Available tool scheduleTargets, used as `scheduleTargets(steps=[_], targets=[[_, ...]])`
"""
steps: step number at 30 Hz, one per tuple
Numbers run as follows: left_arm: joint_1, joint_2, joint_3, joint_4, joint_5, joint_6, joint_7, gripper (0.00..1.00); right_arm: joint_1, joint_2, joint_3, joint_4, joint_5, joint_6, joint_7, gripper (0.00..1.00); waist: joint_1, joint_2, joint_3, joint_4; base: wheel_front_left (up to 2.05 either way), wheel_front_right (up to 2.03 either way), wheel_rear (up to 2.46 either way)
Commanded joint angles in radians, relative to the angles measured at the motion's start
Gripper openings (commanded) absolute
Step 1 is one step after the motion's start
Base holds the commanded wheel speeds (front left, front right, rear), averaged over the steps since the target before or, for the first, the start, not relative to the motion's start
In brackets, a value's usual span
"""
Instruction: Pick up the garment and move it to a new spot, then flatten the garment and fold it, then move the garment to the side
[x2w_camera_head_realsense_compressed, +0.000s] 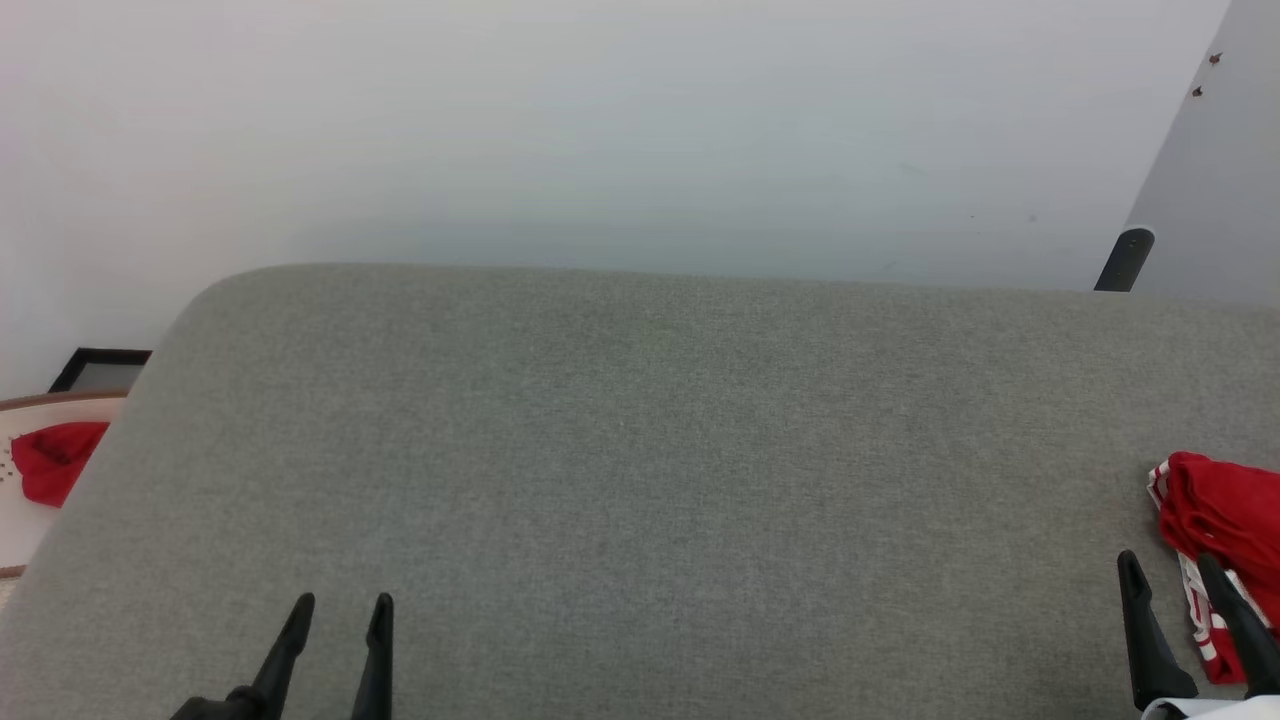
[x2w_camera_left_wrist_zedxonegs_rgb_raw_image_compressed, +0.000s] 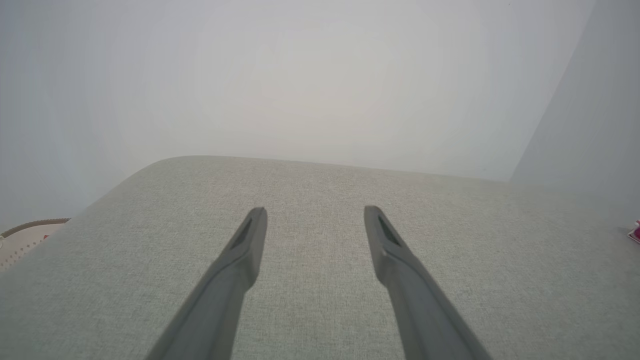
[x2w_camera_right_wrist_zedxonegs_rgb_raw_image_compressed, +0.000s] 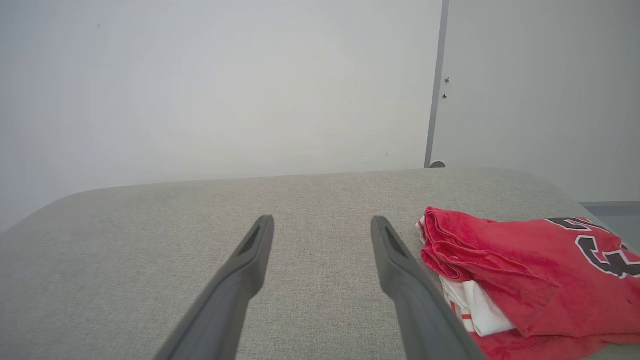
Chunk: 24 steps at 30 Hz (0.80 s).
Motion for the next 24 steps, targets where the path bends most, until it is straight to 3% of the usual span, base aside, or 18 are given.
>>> scheduleTargets(steps=[1,24], targets=[[-0.005,0.003,-0.001,-0.003,0.007,-0.003,0.001,1.00,0.000,0.002,0.003,-0.002,0.008,-0.001,-0.005,1.00,0.0000,0.0000,0.001,0.000,0.00,0.00,0.00],[-0.012,0.008,0.017,0.003,0.003,-0.003,0.001,1.00,-0.028,0.002,0.033,0.021,0.021,-0.001,-0.031,1.00,0.0000,0.0000,0.016,-0.001,0.00,0.00,0.00]])
